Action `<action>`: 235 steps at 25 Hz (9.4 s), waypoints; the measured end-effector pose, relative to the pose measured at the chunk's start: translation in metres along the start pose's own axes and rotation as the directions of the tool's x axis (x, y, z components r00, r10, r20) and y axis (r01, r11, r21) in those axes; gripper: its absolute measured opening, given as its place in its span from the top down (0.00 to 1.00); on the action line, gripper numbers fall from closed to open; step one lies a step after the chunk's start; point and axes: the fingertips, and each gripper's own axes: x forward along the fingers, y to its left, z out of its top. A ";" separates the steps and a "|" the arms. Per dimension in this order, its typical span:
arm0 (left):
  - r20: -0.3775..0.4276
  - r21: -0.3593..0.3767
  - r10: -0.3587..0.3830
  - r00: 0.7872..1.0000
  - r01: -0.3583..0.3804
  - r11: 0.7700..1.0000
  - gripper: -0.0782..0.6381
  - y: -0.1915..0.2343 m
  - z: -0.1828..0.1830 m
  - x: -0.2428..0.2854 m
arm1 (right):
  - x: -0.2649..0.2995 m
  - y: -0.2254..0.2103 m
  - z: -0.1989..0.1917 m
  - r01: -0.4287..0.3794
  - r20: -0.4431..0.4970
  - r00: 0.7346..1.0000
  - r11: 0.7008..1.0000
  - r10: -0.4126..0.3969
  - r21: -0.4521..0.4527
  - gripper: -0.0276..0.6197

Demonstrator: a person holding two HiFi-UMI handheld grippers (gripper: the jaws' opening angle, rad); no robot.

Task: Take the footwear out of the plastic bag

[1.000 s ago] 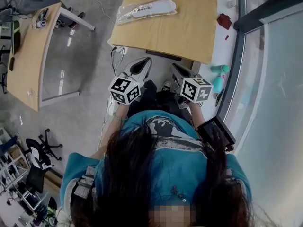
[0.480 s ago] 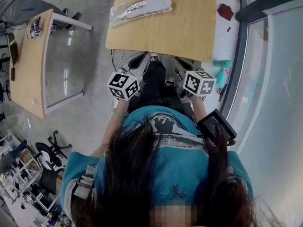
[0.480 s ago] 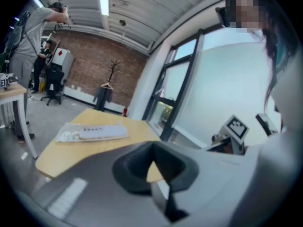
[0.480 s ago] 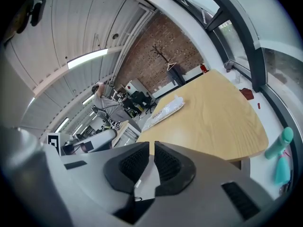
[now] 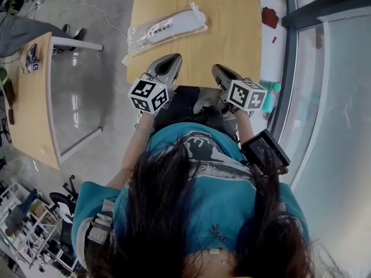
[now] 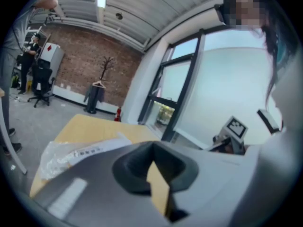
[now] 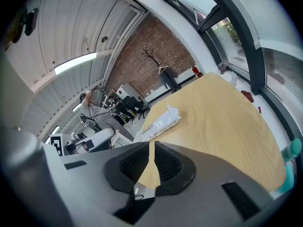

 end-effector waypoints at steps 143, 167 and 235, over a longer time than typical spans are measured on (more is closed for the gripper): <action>0.593 -0.752 0.107 0.798 0.501 0.429 0.79 0.138 0.027 0.041 | 0.062 0.018 0.145 -0.432 0.145 0.897 0.898 0.418 0.086 0.64; 0.504 -0.781 0.106 0.857 0.400 0.479 0.75 0.134 0.011 0.056 | 0.056 -0.007 0.141 -0.415 0.150 0.909 0.879 0.389 0.233 0.80; 0.184 -0.977 0.156 0.970 0.198 -0.078 0.69 0.117 -0.077 0.239 | 0.033 -0.110 0.199 -0.366 0.457 0.885 0.732 0.085 0.574 0.81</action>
